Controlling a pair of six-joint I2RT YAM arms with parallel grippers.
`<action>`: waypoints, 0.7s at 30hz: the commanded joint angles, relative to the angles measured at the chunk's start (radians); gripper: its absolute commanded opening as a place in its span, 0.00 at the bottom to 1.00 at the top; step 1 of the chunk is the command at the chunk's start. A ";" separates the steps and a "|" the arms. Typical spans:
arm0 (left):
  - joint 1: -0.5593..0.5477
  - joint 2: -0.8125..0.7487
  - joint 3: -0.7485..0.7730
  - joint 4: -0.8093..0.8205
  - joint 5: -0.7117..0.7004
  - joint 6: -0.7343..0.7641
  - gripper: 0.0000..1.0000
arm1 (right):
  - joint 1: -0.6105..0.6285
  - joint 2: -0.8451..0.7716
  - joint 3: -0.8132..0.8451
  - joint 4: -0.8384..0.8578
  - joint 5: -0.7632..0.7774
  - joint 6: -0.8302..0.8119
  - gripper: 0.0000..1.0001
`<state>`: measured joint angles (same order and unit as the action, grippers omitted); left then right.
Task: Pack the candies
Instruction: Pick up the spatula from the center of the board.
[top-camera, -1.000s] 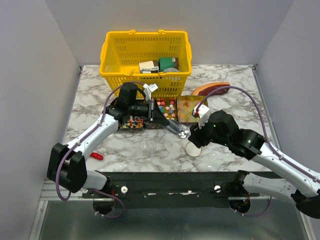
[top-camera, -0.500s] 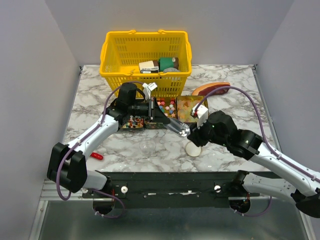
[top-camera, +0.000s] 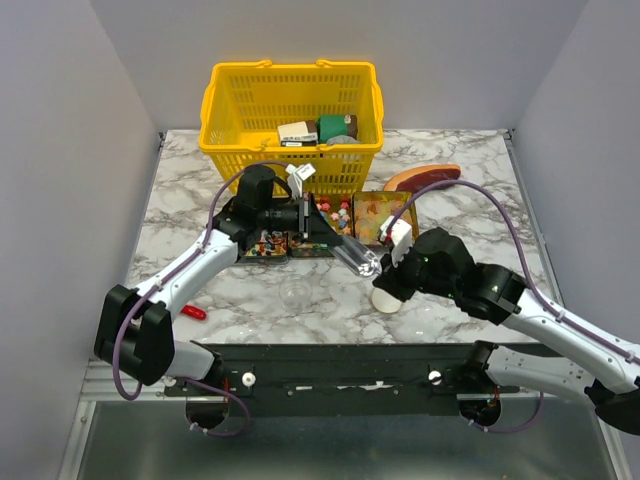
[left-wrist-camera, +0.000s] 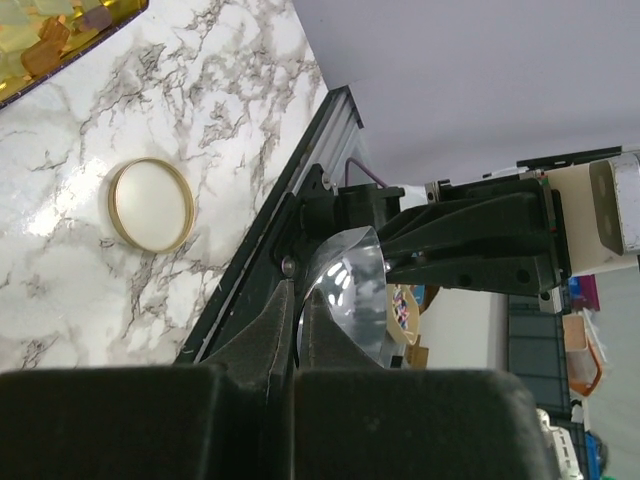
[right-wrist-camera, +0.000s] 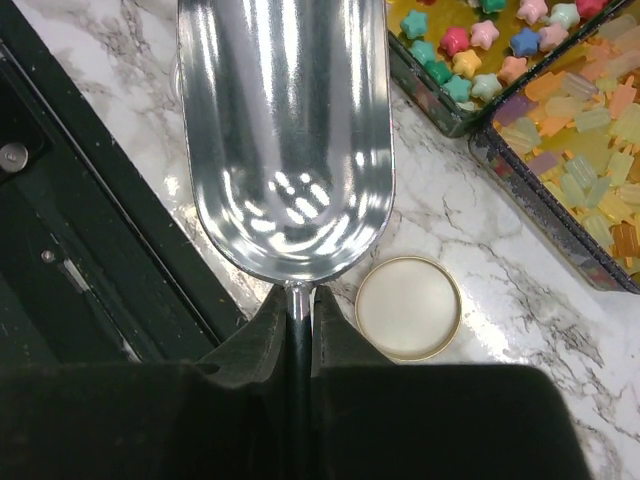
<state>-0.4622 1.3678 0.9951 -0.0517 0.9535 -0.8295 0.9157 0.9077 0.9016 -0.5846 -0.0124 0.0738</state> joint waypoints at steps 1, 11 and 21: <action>-0.003 0.023 0.005 -0.126 -0.002 0.098 0.00 | -0.032 -0.052 0.037 0.006 0.170 0.072 0.01; -0.003 0.089 0.062 -0.338 -0.114 0.305 0.00 | -0.031 -0.017 0.129 -0.063 0.239 0.055 0.01; -0.003 0.050 0.171 -0.393 -0.427 0.369 0.83 | -0.061 0.092 0.141 -0.142 0.373 -0.147 0.01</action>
<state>-0.4824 1.4467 1.1385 -0.3019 0.7776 -0.5457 0.9077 0.9760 0.9905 -0.7101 0.1169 0.0158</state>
